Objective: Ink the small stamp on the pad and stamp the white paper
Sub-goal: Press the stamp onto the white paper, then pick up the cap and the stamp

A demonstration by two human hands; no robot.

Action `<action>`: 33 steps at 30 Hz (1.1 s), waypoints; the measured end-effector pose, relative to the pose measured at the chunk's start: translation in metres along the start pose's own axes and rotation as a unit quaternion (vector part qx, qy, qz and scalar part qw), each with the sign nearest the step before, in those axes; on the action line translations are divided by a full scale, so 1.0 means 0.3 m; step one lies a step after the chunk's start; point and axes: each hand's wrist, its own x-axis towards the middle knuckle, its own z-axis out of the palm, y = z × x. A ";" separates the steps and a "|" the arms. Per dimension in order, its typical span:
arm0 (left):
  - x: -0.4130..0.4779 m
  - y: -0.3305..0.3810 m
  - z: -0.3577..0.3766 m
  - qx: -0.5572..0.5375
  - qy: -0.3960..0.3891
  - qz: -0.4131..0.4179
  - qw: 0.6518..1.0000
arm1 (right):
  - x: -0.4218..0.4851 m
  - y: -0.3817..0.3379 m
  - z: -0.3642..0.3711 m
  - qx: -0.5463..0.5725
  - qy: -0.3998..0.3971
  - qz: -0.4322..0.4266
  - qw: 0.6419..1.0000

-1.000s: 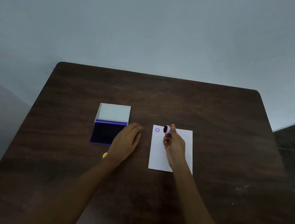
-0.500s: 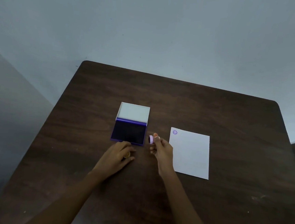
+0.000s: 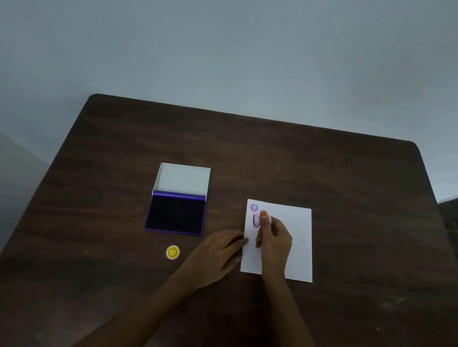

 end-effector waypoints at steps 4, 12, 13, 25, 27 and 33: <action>-0.004 0.003 -0.014 -0.007 0.016 -0.028 0.999 | 0.004 0.023 -0.002 0.005 -0.008 -0.010 1.000; -0.152 -0.031 -0.076 0.017 0.146 -0.269 0.952 | 0.008 0.053 0.004 -0.015 -0.022 -0.008 1.000; -0.168 -0.032 -0.087 0.022 0.158 -0.295 0.942 | 0.008 0.054 0.007 -0.022 -0.025 -0.011 0.999; -0.211 -0.047 -0.136 -0.121 0.182 -0.351 0.910 | -0.091 0.007 0.050 -0.014 -0.091 -0.040 0.995; -0.207 -0.040 -0.165 -0.239 0.193 -0.398 0.865 | -0.127 -0.012 0.059 0.022 -0.118 -0.003 0.993; -0.208 0.027 -0.260 -0.724 0.171 -0.431 0.510 | -0.226 -0.057 0.087 0.067 -0.200 0.063 0.975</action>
